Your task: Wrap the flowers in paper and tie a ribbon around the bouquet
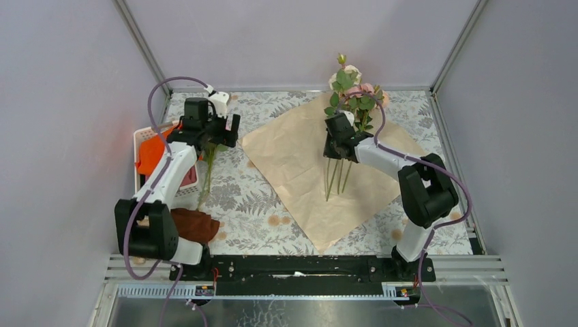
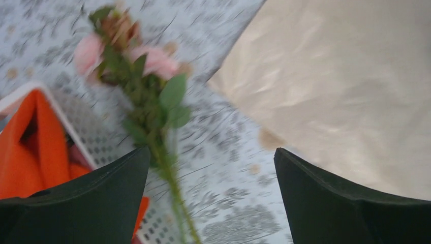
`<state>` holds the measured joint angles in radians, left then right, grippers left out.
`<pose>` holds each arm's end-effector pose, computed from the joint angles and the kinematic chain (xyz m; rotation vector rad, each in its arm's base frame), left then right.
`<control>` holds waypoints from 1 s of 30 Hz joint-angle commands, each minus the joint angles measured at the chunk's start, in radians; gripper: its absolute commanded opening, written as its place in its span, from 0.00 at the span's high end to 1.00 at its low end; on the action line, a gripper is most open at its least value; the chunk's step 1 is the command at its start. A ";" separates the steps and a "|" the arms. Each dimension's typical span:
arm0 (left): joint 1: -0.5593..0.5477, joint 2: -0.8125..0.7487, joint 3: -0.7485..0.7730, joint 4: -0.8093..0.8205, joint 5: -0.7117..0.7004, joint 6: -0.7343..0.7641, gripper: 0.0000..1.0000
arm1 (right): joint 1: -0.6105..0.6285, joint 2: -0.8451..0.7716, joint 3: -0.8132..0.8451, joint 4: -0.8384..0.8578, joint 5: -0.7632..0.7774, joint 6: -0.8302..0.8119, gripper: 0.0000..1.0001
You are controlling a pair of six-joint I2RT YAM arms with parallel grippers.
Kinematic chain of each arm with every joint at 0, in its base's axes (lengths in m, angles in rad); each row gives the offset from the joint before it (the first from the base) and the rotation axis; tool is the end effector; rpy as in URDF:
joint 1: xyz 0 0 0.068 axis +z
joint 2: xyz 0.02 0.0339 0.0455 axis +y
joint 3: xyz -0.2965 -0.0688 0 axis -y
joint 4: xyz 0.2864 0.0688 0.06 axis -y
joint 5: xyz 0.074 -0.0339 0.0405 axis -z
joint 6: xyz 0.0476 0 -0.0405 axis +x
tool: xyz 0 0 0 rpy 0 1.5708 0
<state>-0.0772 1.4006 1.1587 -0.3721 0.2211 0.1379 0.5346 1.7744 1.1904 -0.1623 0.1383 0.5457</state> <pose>0.3588 -0.0382 0.3260 0.3574 2.1455 -0.2068 0.3827 0.2190 0.2138 0.0838 2.3387 0.3871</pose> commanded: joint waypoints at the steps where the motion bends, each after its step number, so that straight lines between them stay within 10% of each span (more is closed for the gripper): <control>1: 0.001 0.130 -0.037 0.019 -0.348 0.206 0.01 | -0.042 0.021 0.025 -0.108 0.206 -0.085 0.95; 4: 0.002 0.232 -0.006 0.032 -0.459 0.213 0.01 | -0.051 0.059 0.065 -0.147 0.258 -0.089 0.59; 7: 0.002 0.297 0.013 0.037 -0.458 0.205 0.01 | -0.052 0.081 0.106 -0.218 0.355 -0.091 0.44; 13: 0.004 0.389 0.032 0.064 -0.485 0.192 0.18 | -0.050 -0.004 0.075 -0.213 0.367 -0.112 0.43; 22: 0.013 0.487 0.111 0.032 -0.491 0.125 0.96 | -0.048 -0.126 0.024 -0.207 0.317 -0.125 0.44; 30: 0.069 0.214 0.167 -0.065 -0.140 -0.054 1.00 | -0.029 -0.282 0.006 -0.181 0.239 -0.174 0.45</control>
<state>-0.0391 1.7992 1.2476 -0.4156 -0.1333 0.2089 0.4835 1.6001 1.1957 -0.3767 0.4343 0.4164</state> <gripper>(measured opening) 0.007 0.551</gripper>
